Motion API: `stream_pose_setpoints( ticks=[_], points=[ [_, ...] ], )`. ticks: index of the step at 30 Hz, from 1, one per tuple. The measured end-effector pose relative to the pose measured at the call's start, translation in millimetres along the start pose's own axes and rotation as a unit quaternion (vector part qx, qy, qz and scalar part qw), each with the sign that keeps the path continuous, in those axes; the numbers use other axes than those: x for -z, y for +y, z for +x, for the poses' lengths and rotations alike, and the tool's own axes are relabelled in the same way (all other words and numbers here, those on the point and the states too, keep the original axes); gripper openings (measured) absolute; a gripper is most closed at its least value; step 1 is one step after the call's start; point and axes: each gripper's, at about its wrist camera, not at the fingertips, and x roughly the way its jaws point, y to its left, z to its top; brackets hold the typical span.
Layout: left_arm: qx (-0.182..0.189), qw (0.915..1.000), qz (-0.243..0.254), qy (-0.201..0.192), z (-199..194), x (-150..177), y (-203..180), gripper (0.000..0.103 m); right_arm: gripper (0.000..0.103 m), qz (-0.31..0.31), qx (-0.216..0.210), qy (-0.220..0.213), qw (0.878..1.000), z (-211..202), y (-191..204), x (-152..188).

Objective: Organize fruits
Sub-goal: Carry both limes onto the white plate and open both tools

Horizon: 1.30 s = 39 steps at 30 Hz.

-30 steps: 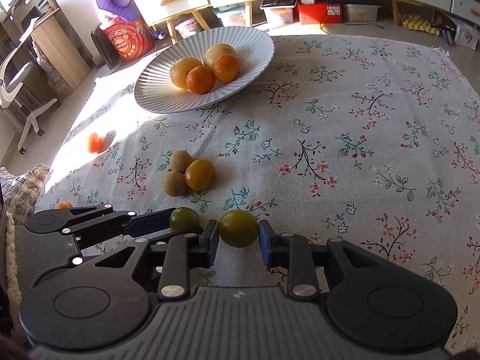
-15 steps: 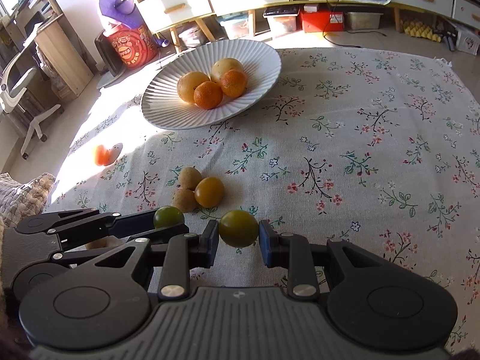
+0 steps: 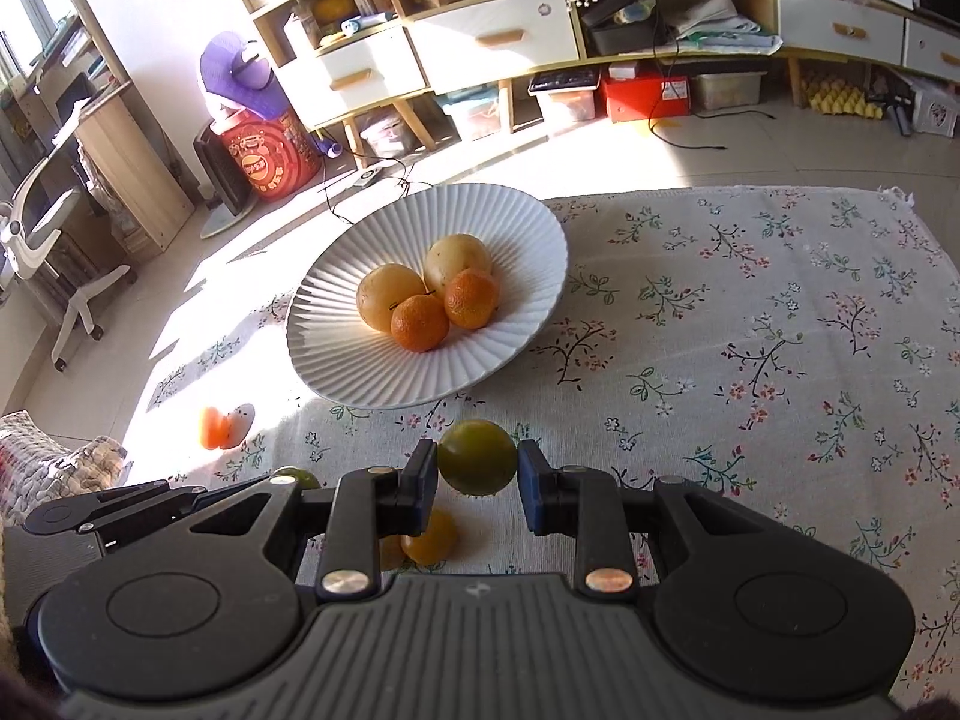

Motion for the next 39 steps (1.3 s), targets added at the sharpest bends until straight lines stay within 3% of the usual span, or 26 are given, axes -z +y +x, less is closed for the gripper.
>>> stream_pose_setpoints(
  ticks=[8, 19, 29, 39],
  points=[
    [-0.031, 0.9994, 0.003, -0.014, 25, -37, 12, 0.011, 0.026, 0.004, -0.025, -0.032, 0.999, 17, -11, -30],
    [-0.035, 0.9987, -0.035, -0.011, 73, -85, 34, 0.011, 0.026, -0.003, -0.074, -0.054, 0.996, 51, -17, -57],
    [-0.042, 0.9968, -0.068, 0.012, 111, -100, 44, 0.011, 0.026, 0.002, -0.065, -0.043, 0.997, 70, -32, -58],
    [-0.036, 0.9949, -0.092, 0.023, 116, -98, 51, 0.012, 0.026, -0.006, -0.073, -0.036, 0.997, 79, -30, -61]
  ],
)
